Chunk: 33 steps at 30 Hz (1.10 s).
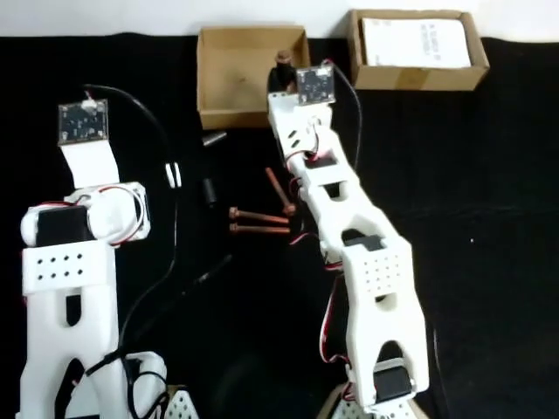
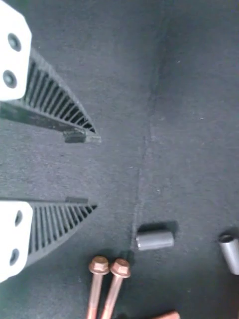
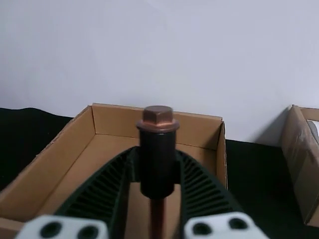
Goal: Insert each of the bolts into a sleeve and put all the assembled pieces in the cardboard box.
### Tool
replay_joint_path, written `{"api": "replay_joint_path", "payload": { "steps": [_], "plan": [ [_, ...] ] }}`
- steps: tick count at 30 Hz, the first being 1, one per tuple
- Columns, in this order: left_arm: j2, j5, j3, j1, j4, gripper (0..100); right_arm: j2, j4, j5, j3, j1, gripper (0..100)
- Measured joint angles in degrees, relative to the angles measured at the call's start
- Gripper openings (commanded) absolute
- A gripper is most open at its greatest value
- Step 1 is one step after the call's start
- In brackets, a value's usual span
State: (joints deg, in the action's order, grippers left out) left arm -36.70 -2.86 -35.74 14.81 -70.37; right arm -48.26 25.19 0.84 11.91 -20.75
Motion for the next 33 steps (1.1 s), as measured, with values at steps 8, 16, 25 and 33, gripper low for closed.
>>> {"api": "replay_joint_path", "payload": {
  "steps": [8,16,25,33],
  "plan": [
    [0.0,0.0,0.0,0.0,0.8,16,0.1,0.7,0.0,1.7,0.0,22.1],
    [0.4,0.0,0.0,0.0,0.8,20,3.7,-0.9,0.0,0.0,0.0,22.1],
    [4.0,-2.8,0.0,0.6,3.9,20,39.2,-25.8,0.0,-22.2,0.4,14.8],
    [24.6,-8.4,-0.4,1.7,14.1,20,53.9,-45.4,0.0,-33.1,-4.0,3.1]
  ]
}}
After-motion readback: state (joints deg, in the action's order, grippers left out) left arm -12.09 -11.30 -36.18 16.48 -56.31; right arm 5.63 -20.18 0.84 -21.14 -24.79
